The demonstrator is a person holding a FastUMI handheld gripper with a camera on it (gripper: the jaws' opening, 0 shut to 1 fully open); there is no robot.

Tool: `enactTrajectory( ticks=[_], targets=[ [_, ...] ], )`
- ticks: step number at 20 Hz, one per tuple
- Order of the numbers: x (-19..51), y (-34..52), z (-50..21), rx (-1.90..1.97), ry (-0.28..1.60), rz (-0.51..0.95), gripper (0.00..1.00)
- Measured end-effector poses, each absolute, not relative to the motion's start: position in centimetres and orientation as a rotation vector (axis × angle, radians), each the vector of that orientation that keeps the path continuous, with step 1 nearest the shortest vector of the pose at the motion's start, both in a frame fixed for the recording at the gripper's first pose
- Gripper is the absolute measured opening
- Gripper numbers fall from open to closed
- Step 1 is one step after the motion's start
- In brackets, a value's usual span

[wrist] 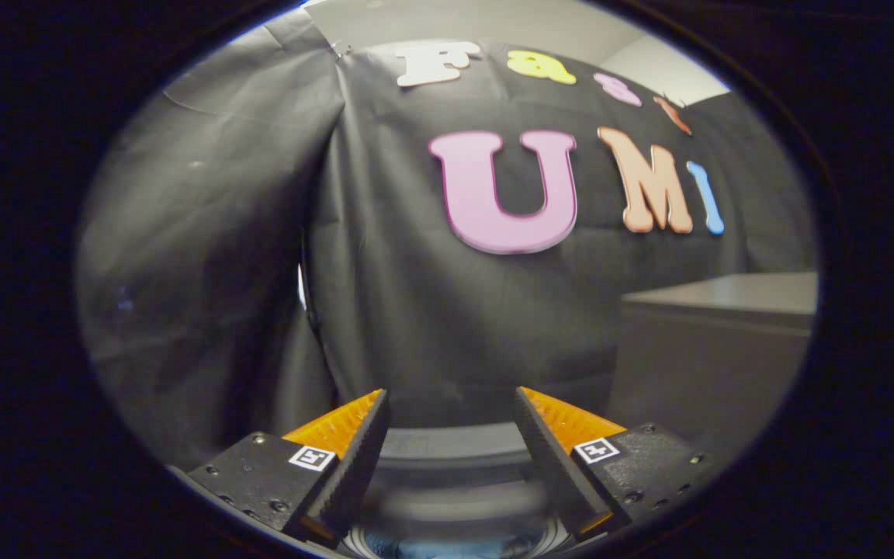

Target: Put the clothes into the washing machine and then close the washing machine lid.

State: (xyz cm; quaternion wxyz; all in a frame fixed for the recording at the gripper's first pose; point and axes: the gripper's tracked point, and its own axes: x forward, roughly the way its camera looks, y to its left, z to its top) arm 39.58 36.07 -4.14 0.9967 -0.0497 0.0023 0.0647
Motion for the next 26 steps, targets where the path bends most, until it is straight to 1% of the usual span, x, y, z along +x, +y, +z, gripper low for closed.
enactTrajectory(
  ticks=[7, 13, 17, 26],
  targets=[
    [39.7, 36.0, -4.6, -0.101, 0.093, 0.17, 0.97],
    [39.3, 35.9, -5.0, -0.079, 0.105, 0.167, 0.97],
    [36.7, 35.8, -4.6, -0.05, 0.123, 0.19, 0.97],
    [31.1, 34.1, -1.1, -0.099, 0.08, 0.187, 0.97]
  ],
)
